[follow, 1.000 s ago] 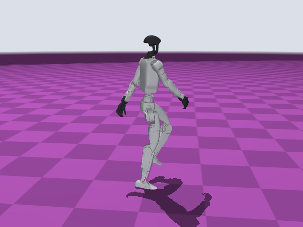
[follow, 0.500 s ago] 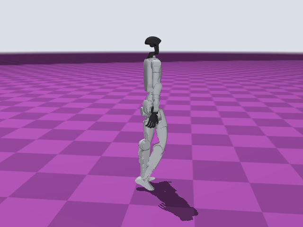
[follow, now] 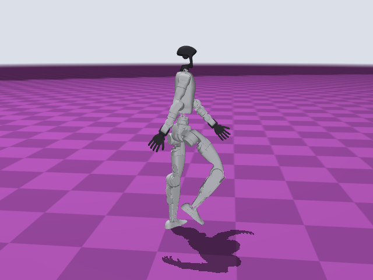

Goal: In place motions

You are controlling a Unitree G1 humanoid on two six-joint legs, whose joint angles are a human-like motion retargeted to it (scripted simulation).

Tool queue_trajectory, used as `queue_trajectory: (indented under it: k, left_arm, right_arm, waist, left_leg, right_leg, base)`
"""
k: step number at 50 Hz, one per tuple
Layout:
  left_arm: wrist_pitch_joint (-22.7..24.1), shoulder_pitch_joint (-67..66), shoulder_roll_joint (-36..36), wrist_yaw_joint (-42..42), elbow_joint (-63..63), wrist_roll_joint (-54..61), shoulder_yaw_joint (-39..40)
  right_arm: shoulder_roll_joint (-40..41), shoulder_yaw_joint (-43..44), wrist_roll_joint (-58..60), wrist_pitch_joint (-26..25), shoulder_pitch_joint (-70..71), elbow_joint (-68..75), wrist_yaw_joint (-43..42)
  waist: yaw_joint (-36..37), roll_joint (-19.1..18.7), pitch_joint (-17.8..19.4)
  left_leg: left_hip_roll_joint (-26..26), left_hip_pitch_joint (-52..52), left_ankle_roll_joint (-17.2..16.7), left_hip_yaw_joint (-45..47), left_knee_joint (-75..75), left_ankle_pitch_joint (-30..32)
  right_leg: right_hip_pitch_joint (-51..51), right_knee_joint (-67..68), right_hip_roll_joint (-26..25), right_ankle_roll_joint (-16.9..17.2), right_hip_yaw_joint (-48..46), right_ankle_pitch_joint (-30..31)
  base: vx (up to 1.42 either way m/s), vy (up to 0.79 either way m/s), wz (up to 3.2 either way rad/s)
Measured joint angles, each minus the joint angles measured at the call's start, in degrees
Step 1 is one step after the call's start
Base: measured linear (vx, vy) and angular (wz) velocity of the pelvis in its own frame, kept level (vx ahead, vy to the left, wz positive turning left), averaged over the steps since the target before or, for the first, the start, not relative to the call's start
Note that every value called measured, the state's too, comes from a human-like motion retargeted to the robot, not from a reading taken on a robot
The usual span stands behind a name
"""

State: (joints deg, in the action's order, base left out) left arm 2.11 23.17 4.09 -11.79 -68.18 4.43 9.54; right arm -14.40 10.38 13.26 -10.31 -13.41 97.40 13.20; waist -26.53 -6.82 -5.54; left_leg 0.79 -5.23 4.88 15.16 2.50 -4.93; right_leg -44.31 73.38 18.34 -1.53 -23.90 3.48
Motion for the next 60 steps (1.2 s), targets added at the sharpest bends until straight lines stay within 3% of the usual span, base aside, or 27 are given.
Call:
queue_trajectory:
  k: [5, 7, 8, 10, 13, 16, 18, 20, 21, 27, 30, 34, 38, 43, 51, 55, 60]
  left_arm:
    - [-2.5, -7.7, -2.7, -2.2, -3.4, -2.5, 0.2]
    - [-3.3, -11.0, -3.6, -3.5, -4.6, -3.3, 0.5]
    - [-3.8, -12.8, -3.8, -4.2, -5.3, -4.0, 1.1]
    - [-4.4, -16.5, -3.4, -5.3, -7.1, -6.1, 2.6]
    - [-4.6, -22.3, -1.9, -3.4, -11.7, -9.8, 4.4]
    - [-5.3, -27.0, -1.0, 0.4, -15.4, -7.9, 8.3]
    - [-6.3, -30.3, -0.8, -0.6, -16.6, -4.2, 11.6]
    - [-6.8, -33.7, -1.7, -3.4, -17.9, -2.2, 17.1]
    - [-6.7, -34.9, -2.0, -3.9, -19.5, -1.5, 18.9]
    - [-8.5, -39.7, -0.9, -5.8, -26.7, -1.0, 22.1]
    - [-9.3, -42.7, 0.1, -6.5, -28.1, -7.1, 20.2]
    - [-9.8, -45.5, 1.2, -5.7, -29.2, -12.8, 17.7]
    - [-11.0, -45.1, 1.3, -7.1, -29.2, -13.2, 17.8]
    - [-10.3, -42.5, 1.1, -8.5, -27.4, -8.6, 19.9]
    - [-8.0, -38.5, 0.8, -4.0, -22.2, -4.7, 18.3]
    - [-7.3, -36.7, 1.8, -2.8, -20.6, -6.0, 15.6]
    - [-7.5, -32.3, 2.1, -1.4, -19.8, -6.9, 13.5]
  right_arm:
    - [2.6, -1.8, -0.4, 2.1, 3.5, -0.3, 0.4]
    - [3.8, -2.4, -0.2, 3.1, 4.9, -1.4, 0.1]
    - [4.3, -3.1, -0.2, 3.6, 5.6, -1.9, -0.2]
    - [5.4, -5.5, -0.7, 4.3, 7.0, -2.1, -0.8]
    - [6.8, -8.9, -1.9, 4.4, 11.5, -0.8, -0.4]
    - [8.4, -12.3, -2.2, 6.0, 18.0, -2.7, -1.1]
    - [10.0, -15.0, -4.5, 7.0, 22.8, -4.5, -2.2]
    - [12.2, -17.5, -7.6, 7.7, 26.7, -7.1, -2.6]
    - [12.9, -17.4, -8.9, 7.9, 28.4, -9.1, -1.5]
    - [15.2, -16.2, -11.8, 8.6, 40.4, -20.5, 2.0]
    - [15.5, -15.5, -10.6, 9.4, 45.8, -23.7, 1.2]
    - [16.3, -14.7, -9.4, 10.4, 50.6, -24.9, 0.3]
    - [16.9, -14.2, -8.7, 10.8, 52.7, -25.4, 0.7]
    - [17.1, -15.4, -7.8, 11.5, 50.6, -24.3, 0.3]
    - [18.7, -17.5, -10.4, 11.4, 41.7, -19.0, 1.5]
    - [18.2, -17.9, -10.4, 11.3, 36.7, -16.2, 2.3]
    - [15.6, -16.6, -7.4, 11.3, 31.2, -14.0, 1.2]
  waist:
    - [8.0, 1.6, -1.0]
    - [9.1, 2.3, -1.2]
    - [9.7, 2.8, -1.6]
    - [11.3, 4.9, -2.8]
    - [16.9, 6.5, -5.2]
    - [17.0, 6.5, -2.1]
    - [13.2, 6.3, -0.8]
    - [15.9, 8.6, -1.5]
    - [16.8, 9.1, -1.8]
    - [25.4, 10.5, 3.0]
    - [31.1, 11.9, 4.1]
    - [34.6, 14.4, 3.7]
    - [34.8, 14.1, 3.9]
    - [31.7, 12.3, 1.3]
    - [23.6, 9.3, -4.4]
    - [19.3, 5.1, -6.5]
    - [13.1, 3.9, -8.6]
  left_leg:
    - [0.0, 3.9, -1.4, 3.8, 0.5, -1.3]
    - [-0.8, 4.7, -2.1, 3.8, -0.2, -1.9]
    - [-1.2, 5.0, -2.5, 4.1, -0.5, -2.4]
    - [-2.8, 6.4, -3.4, 5.1, -1.1, -3.2]
    - [-2.2, 4.6, -4.1, 7.9, -3.9, -3.3]
    - [0.2, 3.2, -5.0, 8.2, -9.9, -1.2]
    - [1.4, 1.0, -5.3, 5.8, -16.5, 3.1]
    - [3.8, -6.7, -4.8, 8.4, -29.0, 10.0]
    - [4.3, -10.9, -2.5, 7.6, -36.3, 10.6]
    - [15.5, -34.2, 5.0, 7.8, -81.1, 0.1]
    - [16.9, -46.9, 4.2, 6.4, -94.4, -1.4]
    - [16.6, -55.7, 3.3, 9.2, -99.5, -2.1]
    - [16.5, -53.5, 4.1, 9.4, -97.1, -2.1]
    - [14.7, -40.0, 3.2, 8.1, -84.4, -0.3]
    - [2.0, -9.0, -2.7, 3.6, -34.4, 6.5]
    - [-0.4, 3.5, -5.6, 4.8, -10.5, -4.2]
    - [-2.6, 2.5, -5.1, 0.3, -2.4, -1.6]
  right_leg:
    - [22.7, -31.0, -12.9, 3.9, 4.9, 8.3]
    - [33.3, -47.5, -15.2, 7.0, 2.9, -0.3]
    - [38.0, -53.7, -15.8, 5.4, -1.6, -5.7]
    - [42.1, -63.1, -17.2, 0.6, -3.9, -7.7]
    - [41.8, -66.4, -16.2, 2.0, -1.2, -4.8]
    - [42.8, -67.7, -16.8, 1.6, -1.6, -4.1]
    - [43.5, -67.6, -16.0, 2.0, -4.6, -4.4]
    - [42.2, -67.2, -12.9, 2.4, -0.5, -3.7]
    - [41.8, -67.2, -12.1, 2.4, -0.3, -3.5]
    - [42.6, -66.9, -12.9, -0.5, 1.6, -3.0]
    - [42.2, -67.1, -13.3, -2.4, 4.7, -2.5]
    - [40.2, -65.9, -11.3, -3.4, 6.6, -1.8]
    - [40.7, -65.2, -11.4, -3.6, 5.3, -1.7]
    - [42.1, -66.4, -12.2, -2.0, 2.5, -2.1]
    - [42.8, -67.4, -13.6, 1.0, -0.5, -3.7]
    - [42.8, -67.8, -17.6, 1.7, -2.7, -3.8]
    - [41.3, -68.6, -16.5, 3.5, -6.5, -3.1]
  base:
    - [-0.07, -0.01, -0.66]
    - [-0.1, 0.05, 0.08]
    - [-0.12, 0.08, 0.14]
    - [-0.06, 0.08, -0.29]
    - [-0.29, 0.06, -0.46]
    - [-0.44, 0.06, 0.24]
    - [-0.28, 0.07, 0.76]
    - [-0.16, 0.16, -0.63]
    - [-0.16, 0.18, -0.78]
    - [-0.17, 0.07, -0.37]
    - [-0.07, -0.02, -0.93]
    - [0.01, -0.02, -0.37]
    - [0.01, 0.0, 0.14]
    - [0.1, 0.03, 0.5]
    - [0.16, -0.05, 0.36]
    - [0.2, -0.11, 0.36]
    - [0.11, -0.13, 0.75]
